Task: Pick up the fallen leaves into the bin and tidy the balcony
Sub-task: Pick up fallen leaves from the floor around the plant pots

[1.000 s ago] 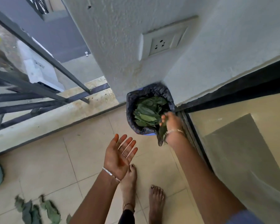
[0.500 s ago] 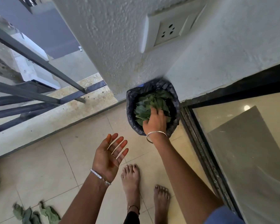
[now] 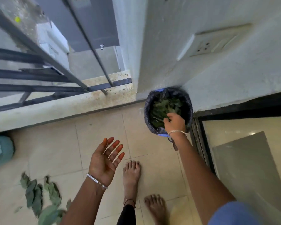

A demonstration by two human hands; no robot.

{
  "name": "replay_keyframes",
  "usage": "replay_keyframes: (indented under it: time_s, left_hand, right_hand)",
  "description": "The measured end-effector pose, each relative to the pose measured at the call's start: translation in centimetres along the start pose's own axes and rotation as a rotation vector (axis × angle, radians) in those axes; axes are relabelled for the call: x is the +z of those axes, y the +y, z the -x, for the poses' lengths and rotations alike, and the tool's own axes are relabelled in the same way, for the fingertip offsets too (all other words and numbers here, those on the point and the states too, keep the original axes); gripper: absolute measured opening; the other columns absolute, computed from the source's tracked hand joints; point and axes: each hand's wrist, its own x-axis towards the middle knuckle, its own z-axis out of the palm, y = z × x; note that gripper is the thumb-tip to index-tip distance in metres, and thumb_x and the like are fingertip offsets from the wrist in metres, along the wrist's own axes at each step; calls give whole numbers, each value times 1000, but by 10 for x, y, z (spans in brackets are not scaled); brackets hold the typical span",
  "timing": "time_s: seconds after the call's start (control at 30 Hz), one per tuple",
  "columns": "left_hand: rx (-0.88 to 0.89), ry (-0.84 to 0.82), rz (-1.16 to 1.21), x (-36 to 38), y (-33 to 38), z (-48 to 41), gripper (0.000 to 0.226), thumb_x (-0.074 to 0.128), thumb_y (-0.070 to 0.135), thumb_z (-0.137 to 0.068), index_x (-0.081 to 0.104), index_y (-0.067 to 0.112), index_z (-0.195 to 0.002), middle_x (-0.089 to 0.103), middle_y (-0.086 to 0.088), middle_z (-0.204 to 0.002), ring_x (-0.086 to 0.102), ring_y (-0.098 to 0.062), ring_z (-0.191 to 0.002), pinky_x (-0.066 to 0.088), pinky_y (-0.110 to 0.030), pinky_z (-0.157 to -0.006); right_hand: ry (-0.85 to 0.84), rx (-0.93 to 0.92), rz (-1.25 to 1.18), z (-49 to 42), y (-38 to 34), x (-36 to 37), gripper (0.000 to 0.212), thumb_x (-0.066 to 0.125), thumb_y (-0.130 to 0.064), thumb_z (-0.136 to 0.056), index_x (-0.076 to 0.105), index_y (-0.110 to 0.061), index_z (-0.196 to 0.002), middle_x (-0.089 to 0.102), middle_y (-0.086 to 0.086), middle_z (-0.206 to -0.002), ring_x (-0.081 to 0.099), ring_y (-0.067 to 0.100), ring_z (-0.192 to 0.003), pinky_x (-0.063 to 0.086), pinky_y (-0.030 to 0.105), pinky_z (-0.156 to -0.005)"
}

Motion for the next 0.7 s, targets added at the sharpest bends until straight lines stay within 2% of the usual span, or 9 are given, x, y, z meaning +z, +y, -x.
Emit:
replay_keyframes:
  time_s: [0.1, 0.2, 0.27, 0.37, 0.47, 0.7]
  left_hand:
    - [31, 23, 109, -25, -7, 37, 28, 56, 35, -95, 66, 16, -113, 69, -6, -114, 66, -23, -108, 52, -40, -88]
    - [78, 54, 231, -55, -17, 88, 24, 56, 35, -96, 67, 17, -106, 69, -4, -110, 65, -22, -107, 52, -39, -87]
    - [107, 77, 313, -73, -24, 125, 23, 56, 35, -96, 67, 17, -104, 69, -4, -108, 65, -21, -105, 52, -38, -85]
    - [174, 116, 440, -107, -36, 182, 23, 54, 35, -96, 67, 17, -100, 69, -3, -104, 65, -20, -101, 51, -37, -84]
    - [234, 147, 562, -145, -49, 231, 21, 54, 34, -97, 67, 17, -101, 68, -2, -103, 65, -19, -98, 51, -36, -81]
    - [258, 283, 869, -256, -95, 331, 20, 54, 34, -96, 66, 19, -92, 64, 2, -88, 60, -14, -79, 54, -30, -67]
  right_hand:
    - [104, -29, -230, 66, -7, -12, 14, 61, -12, -90, 73, -8, -94, 73, 13, -91, 67, 30, -89, 47, 28, -77]
    - [10, -37, -457, 137, -23, -20, 14, 58, -15, -90, 70, -15, -84, 70, 11, -78, 66, 22, -74, 53, 33, -75]
    - [-80, -48, -572, 178, -33, -27, 19, 53, -7, -94, 67, -14, -83, 67, 9, -72, 63, 11, -60, 51, 29, -65]
    - [-165, -127, -584, 237, -50, -36, 26, 51, -8, -96, 67, -19, -79, 66, 2, -63, 60, 12, -52, 46, 26, -58]
    - [-275, -180, -587, 293, -72, -43, 26, 50, -6, -96, 67, -17, -79, 65, 0, -59, 57, 12, -49, 44, 22, -49]
    - [-546, -319, -399, 424, -99, -31, 24, 49, -3, -97, 67, -10, -83, 63, 6, -61, 56, 13, -47, 43, 23, -48]
